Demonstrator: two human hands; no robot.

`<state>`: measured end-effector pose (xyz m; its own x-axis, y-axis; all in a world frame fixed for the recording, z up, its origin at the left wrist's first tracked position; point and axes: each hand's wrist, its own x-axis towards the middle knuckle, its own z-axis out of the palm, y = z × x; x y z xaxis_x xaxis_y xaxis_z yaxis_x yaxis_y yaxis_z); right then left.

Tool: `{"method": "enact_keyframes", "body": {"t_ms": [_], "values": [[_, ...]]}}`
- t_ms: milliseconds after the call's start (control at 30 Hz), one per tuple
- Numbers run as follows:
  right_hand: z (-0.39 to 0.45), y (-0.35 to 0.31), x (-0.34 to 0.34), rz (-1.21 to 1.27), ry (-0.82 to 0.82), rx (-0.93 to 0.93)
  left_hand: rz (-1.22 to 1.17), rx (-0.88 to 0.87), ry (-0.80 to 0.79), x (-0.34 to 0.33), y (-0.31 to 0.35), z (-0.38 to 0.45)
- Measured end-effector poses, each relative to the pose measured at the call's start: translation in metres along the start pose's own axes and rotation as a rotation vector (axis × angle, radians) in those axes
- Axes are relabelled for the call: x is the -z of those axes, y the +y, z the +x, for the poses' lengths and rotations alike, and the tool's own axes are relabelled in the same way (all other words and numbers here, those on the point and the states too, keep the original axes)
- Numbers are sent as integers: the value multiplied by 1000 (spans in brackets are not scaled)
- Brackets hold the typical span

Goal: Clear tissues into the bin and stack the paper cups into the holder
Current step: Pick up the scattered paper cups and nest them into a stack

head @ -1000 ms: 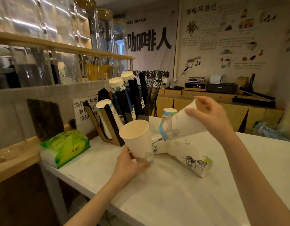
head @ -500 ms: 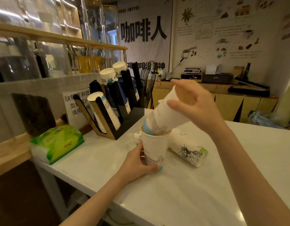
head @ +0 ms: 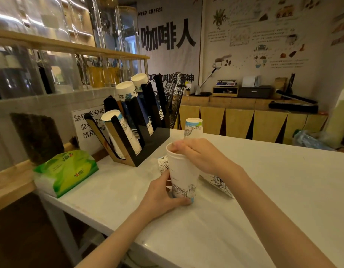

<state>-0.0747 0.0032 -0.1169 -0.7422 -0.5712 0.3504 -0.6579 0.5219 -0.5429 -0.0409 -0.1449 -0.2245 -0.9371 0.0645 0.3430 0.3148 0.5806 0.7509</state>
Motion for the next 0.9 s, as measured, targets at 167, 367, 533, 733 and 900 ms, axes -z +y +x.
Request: {"method": "enact_keyframes", "body": {"t_ms": [167, 367, 533, 733, 900], "values": [[4, 14, 23, 291, 161, -21, 6, 31, -51, 0, -6, 2], [1, 63, 40, 85, 282, -229, -102, 78, -82, 2, -7, 4], [-3, 88, 20, -14, 17, -469, -252, 54, 75, 10, -5, -1], [1, 97, 8, -5, -90, -509, 186, -59, 295, 44, -5, 38], [-2, 104, 6, -101, -107, -565, 502, -65, -29, 43, -25, 65]]}}
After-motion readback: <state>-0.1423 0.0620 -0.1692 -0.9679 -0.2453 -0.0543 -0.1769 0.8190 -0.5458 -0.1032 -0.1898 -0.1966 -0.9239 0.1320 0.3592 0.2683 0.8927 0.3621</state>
